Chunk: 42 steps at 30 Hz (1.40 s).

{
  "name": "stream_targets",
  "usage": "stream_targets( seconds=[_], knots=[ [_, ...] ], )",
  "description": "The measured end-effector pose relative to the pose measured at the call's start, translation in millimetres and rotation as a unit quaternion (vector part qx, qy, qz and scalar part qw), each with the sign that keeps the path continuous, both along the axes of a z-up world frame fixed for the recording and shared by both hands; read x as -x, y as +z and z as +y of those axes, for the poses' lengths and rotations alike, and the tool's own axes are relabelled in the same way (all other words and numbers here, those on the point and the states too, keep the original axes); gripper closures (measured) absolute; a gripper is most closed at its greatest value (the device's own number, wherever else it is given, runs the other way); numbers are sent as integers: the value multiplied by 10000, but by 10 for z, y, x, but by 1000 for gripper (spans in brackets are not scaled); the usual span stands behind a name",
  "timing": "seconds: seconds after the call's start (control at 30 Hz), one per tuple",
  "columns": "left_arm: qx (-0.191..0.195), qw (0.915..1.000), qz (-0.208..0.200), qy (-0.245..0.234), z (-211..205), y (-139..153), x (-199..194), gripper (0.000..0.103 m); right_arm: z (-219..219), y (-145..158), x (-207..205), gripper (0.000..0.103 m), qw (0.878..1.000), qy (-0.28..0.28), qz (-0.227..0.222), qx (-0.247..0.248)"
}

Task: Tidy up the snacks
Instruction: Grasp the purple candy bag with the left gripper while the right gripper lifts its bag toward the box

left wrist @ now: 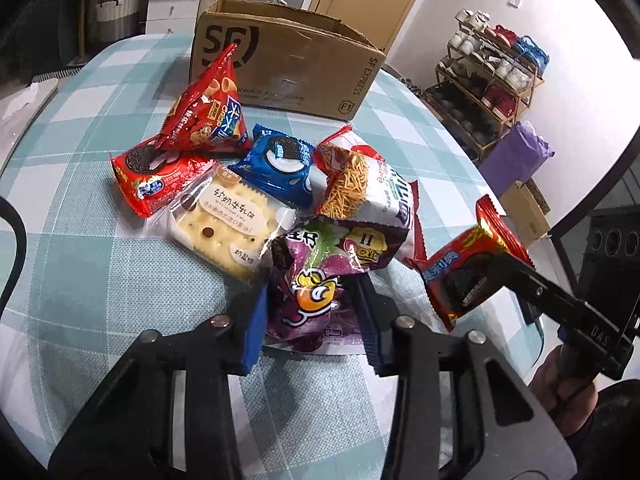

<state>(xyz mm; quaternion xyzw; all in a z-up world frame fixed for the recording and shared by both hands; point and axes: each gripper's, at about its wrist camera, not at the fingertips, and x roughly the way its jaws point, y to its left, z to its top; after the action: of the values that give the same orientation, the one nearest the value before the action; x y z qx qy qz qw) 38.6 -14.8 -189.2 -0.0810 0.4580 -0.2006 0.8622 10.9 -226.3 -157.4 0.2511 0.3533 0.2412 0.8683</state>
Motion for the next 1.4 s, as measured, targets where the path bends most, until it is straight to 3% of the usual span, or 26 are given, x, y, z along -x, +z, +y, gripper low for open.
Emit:
stream_targets(
  seconds=[0.4, 0.9, 1.1, 1.27, 1.4],
  knots=[
    [102, 9999, 3, -114, 22, 32, 68, 70, 56, 107, 28, 83, 9998, 32, -158, 90],
    [-50, 9997, -164, -174, 55, 180, 131, 70, 98, 213, 10, 83, 9993, 64, -310, 195],
    [41, 9995, -307, -117, 180, 400, 118, 70, 149, 358, -74, 83, 9985, 139, -479, 233],
    [-71, 9975, -695, 45, 332, 746, 50, 70, 188, 584, -187, 83, 9970, 212, -714, 208],
    [139, 9969, -766, 100, 478, 1016, -73, 70, 227, 824, -285, 83, 9949, 284, -947, 186]
  ],
)
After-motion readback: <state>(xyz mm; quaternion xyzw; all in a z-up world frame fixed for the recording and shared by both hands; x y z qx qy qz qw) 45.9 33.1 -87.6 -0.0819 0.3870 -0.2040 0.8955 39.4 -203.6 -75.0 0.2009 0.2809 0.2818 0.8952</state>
